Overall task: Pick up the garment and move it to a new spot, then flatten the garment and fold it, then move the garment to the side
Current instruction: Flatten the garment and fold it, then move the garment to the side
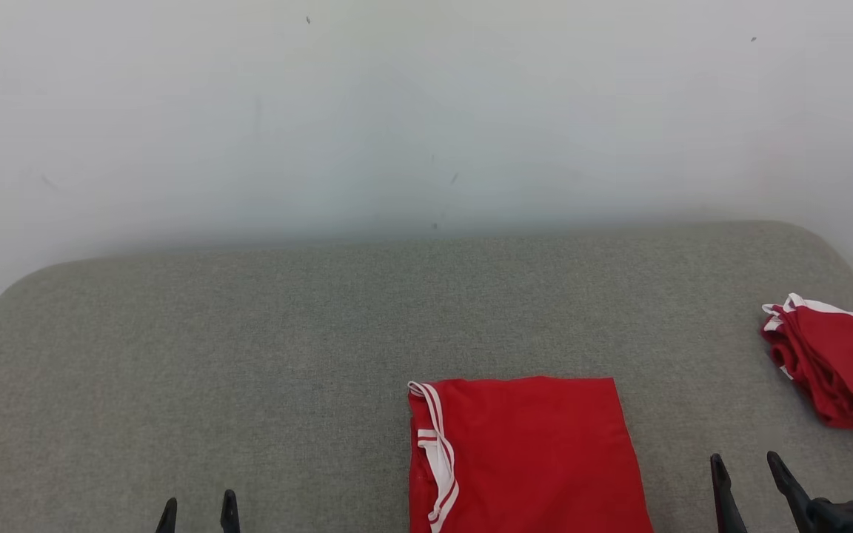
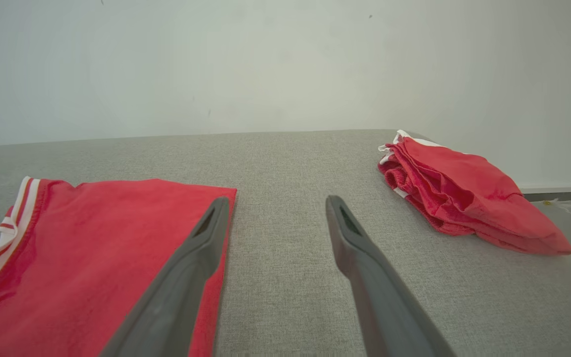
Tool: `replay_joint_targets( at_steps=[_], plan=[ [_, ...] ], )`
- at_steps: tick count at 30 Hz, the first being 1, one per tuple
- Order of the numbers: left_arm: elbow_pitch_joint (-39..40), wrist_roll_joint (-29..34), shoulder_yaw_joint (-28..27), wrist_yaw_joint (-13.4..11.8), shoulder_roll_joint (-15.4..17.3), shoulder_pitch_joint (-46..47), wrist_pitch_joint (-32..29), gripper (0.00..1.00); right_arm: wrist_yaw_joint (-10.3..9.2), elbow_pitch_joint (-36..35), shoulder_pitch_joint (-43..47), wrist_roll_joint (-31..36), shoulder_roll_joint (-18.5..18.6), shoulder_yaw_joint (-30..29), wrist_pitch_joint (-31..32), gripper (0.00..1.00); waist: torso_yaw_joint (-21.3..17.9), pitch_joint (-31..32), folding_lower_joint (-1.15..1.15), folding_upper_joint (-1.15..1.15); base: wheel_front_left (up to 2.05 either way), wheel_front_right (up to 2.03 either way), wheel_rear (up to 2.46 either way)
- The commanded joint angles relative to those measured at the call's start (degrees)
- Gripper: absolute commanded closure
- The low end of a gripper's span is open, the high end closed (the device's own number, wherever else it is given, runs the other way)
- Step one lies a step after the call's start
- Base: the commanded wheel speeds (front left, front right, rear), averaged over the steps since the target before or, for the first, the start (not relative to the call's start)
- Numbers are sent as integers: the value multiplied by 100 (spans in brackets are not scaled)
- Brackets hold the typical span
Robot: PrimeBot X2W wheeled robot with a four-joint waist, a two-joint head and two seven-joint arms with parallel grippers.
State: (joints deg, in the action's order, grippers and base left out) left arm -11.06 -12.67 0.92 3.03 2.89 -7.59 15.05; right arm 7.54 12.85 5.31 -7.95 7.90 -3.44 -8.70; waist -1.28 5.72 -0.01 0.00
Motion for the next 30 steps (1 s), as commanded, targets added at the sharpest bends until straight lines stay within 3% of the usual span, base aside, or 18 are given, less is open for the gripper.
replay_joint_targets(
  at_steps=[1,30],
  plan=[
    [-33,20,-35,20,-1,69,16,0,-12,15,93,66,-32,-20,-39,0,-27,18,1,0,0,0,0],
    [24,-97,-96,8,-1,-247,16,0,-12,-162,19,143,-84,170,165,0,60,14,1,0,0,0,0]
  ],
)
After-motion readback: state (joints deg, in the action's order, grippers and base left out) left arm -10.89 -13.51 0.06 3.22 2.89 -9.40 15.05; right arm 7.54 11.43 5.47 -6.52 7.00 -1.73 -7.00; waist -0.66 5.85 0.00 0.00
